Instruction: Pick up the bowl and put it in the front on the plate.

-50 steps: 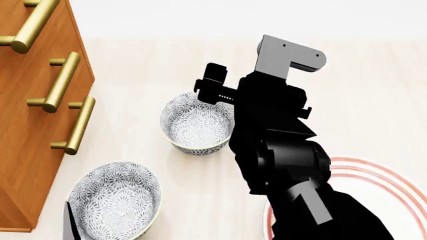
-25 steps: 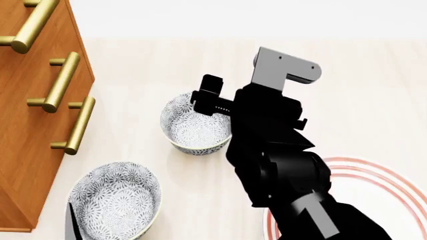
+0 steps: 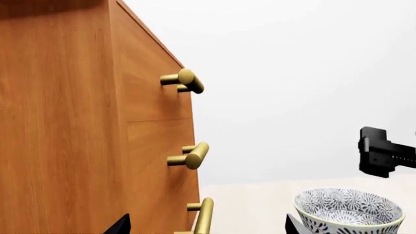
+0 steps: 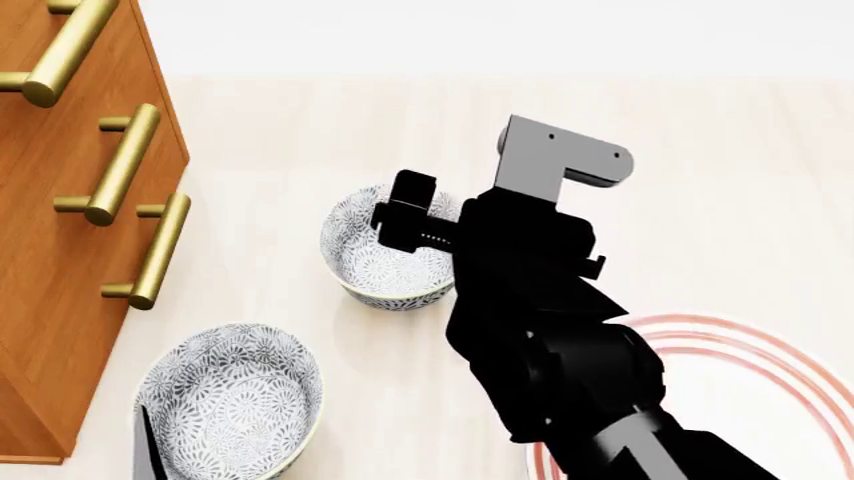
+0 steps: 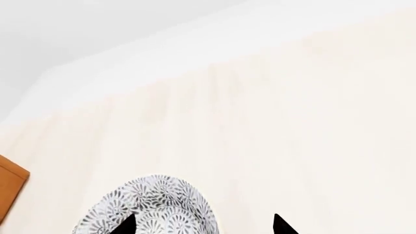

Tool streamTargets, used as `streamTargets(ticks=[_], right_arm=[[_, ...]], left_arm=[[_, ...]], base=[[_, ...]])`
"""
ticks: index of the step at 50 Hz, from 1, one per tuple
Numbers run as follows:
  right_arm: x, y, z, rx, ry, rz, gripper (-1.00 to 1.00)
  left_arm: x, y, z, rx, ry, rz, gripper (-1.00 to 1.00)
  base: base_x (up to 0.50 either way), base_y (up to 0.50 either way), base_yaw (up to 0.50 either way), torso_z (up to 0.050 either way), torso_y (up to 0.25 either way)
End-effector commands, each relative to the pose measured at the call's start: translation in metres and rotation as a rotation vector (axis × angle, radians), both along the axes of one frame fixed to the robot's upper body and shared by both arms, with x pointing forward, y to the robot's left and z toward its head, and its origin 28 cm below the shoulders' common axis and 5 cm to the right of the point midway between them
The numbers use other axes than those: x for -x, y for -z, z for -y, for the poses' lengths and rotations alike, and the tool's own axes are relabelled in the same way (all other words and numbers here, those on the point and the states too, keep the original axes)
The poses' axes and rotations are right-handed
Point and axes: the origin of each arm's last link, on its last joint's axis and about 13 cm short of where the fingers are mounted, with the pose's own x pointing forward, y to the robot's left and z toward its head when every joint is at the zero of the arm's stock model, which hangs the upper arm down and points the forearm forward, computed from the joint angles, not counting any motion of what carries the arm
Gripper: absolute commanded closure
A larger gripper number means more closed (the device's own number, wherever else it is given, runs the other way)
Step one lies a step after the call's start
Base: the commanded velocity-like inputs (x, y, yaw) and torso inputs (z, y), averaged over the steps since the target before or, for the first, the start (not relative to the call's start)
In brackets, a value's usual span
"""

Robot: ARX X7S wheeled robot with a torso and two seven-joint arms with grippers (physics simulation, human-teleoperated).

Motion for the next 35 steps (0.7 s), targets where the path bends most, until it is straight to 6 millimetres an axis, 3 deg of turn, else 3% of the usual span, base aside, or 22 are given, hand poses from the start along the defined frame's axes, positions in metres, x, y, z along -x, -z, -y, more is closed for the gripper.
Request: streamTargets(ticks=[1,35], right_arm=[[0.0047,0.0035,-0.0042,-0.011,-0.028,0.0,-1.0],[0.0083,0.0135,-0.0058,-0.012,-0.036,-0.018,-1.0]], left_arm=[[-0.0006,-0.0006,0.0001,-0.005,-0.001,0.0,-1.0],[-0.0005,0.0006,0.0005,-0.007,0.006,-0.004,-1.0]], base=[[0.0,0.0,0.0,0.0,0.0],[0.0,0.0,0.0,0.0,0.0]])
